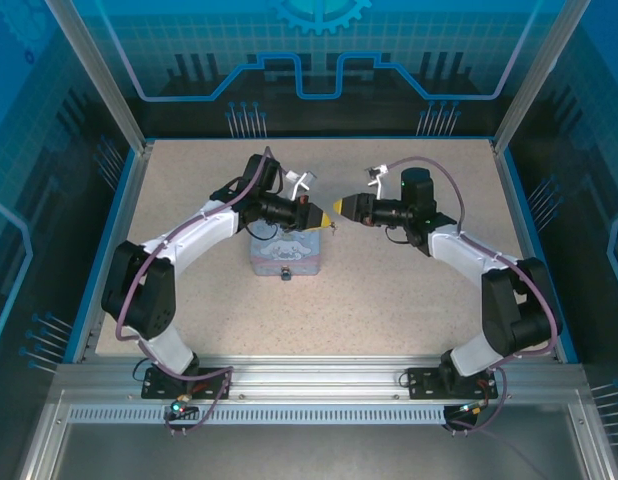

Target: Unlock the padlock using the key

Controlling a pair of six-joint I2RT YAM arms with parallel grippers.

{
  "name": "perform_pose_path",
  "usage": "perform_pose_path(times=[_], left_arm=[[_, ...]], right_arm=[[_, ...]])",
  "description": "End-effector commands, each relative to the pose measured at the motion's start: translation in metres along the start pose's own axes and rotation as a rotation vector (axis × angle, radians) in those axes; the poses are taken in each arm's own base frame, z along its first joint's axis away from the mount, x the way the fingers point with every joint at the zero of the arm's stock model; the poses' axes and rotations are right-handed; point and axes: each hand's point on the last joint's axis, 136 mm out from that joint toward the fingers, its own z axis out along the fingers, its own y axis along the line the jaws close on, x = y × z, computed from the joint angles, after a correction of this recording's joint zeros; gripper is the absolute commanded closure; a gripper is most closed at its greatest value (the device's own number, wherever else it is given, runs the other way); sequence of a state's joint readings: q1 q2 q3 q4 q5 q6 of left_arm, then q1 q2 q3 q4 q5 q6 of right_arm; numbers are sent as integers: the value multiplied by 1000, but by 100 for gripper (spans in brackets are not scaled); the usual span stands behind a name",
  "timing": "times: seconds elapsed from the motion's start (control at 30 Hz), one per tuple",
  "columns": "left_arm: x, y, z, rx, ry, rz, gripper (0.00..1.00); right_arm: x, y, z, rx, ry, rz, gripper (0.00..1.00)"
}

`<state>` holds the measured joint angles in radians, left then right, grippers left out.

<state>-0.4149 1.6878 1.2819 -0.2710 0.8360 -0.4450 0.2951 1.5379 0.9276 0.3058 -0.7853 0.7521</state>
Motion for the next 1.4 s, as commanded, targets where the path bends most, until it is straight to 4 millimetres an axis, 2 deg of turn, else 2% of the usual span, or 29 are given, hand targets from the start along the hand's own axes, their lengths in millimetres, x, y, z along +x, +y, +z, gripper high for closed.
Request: perform_pose_path(times=[0.0,0.33,0.37,0.43,0.67,0.9,1.03,1.13,1.2,1.27,1.37], left_arm=[[-9,-12,-3,40,-8,31,100],[-19,-15,-3,50,-28,35,100],[-20,-15,-3,51,-30,35,100],[-21,-15,-3,49,-33,33,100],[-25,-15,-5,46,-44,34,100],[-26,-12,-4,43,-47,28,100],[-27,-11,-3,44,-47,24,100],[-28,-11,-3,39,-52,21,100],[-29,-10,-3,34,-63,15,100],[-34,-10,-6,26,-94,2,81],[-44,-10,-17,21,-160,-19,61]], right_arm=[[3,9,-2,-69,8,-27,62],[11,18,-3,-110,36,-50,63],[19,12,-3,-105,49,-34,63],[22,12,-3,-109,57,-32,64],[27,11,-4,-113,62,-29,72],[26,12,-5,-122,60,-28,85],[24,17,-5,-136,61,-33,90],[24,21,-4,-145,64,-38,99],[26,25,-2,-150,72,-41,100],[27,25,-1,-134,73,-46,100],[31,22,1,-93,67,-44,100]])
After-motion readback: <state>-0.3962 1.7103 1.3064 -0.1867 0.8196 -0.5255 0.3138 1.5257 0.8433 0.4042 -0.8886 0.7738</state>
